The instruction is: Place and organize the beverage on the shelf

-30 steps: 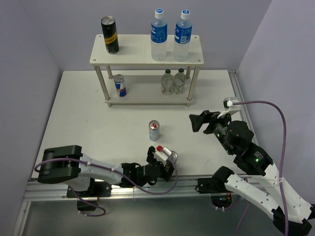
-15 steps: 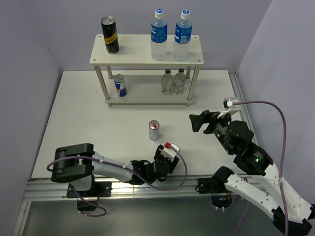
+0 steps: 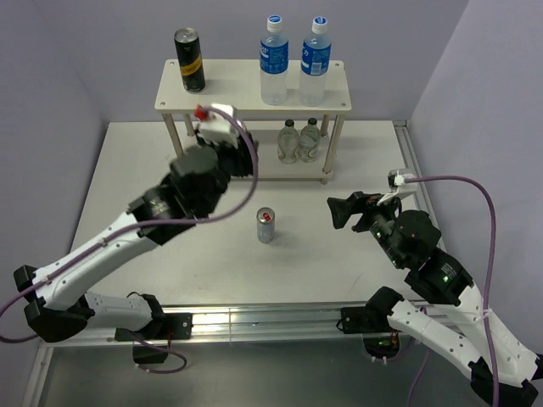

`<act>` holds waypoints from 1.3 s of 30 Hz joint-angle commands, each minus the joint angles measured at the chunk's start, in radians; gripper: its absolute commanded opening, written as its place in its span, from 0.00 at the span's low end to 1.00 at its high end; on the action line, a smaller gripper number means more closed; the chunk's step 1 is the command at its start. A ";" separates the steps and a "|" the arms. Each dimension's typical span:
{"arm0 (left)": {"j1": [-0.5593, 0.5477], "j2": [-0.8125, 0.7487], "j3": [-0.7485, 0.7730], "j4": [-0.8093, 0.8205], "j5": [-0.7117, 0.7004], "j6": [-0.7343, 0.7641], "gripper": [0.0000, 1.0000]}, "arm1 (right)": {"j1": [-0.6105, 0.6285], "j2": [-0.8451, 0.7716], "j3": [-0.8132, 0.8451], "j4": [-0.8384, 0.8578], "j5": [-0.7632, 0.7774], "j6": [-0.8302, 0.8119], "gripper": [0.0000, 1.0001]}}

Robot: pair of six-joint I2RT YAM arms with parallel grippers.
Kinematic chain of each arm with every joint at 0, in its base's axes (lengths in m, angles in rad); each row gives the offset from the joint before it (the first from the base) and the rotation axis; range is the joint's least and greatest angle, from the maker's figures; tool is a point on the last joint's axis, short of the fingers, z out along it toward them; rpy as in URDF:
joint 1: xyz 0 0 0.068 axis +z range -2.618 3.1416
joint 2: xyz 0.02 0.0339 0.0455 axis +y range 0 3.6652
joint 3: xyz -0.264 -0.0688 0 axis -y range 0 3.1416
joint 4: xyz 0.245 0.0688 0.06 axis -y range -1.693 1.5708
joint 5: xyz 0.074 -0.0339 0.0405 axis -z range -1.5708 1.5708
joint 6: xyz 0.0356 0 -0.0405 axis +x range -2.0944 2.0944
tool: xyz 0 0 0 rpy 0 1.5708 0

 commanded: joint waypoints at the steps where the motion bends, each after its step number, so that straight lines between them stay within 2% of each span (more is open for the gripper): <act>1: 0.112 0.037 0.254 -0.122 0.103 0.089 0.00 | 0.009 -0.012 -0.002 0.037 -0.004 -0.001 1.00; 3: 0.193 0.111 0.383 -0.177 0.147 0.126 0.00 | 0.009 -0.015 -0.005 0.039 -0.005 0.002 1.00; 7: 0.340 0.207 0.525 -0.217 0.273 0.114 0.00 | 0.009 -0.028 -0.011 0.043 -0.008 0.004 1.00; 12: 0.438 0.359 0.694 -0.266 0.351 0.102 0.00 | 0.007 -0.040 -0.014 0.042 -0.015 0.007 1.00; 16: 0.498 0.480 0.911 -0.328 0.388 0.102 0.00 | 0.009 -0.048 -0.017 0.045 -0.021 0.009 1.00; 20: 0.557 0.566 1.053 -0.363 0.431 0.100 0.00 | 0.010 -0.051 -0.020 0.046 -0.024 0.010 1.00; 27: 0.590 0.596 1.074 -0.343 0.443 0.116 0.00 | 0.012 -0.054 -0.023 0.049 -0.030 0.010 1.00; 39: 0.598 0.625 0.999 -0.296 0.402 0.148 0.00 | 0.015 -0.060 -0.025 0.049 -0.033 0.012 1.00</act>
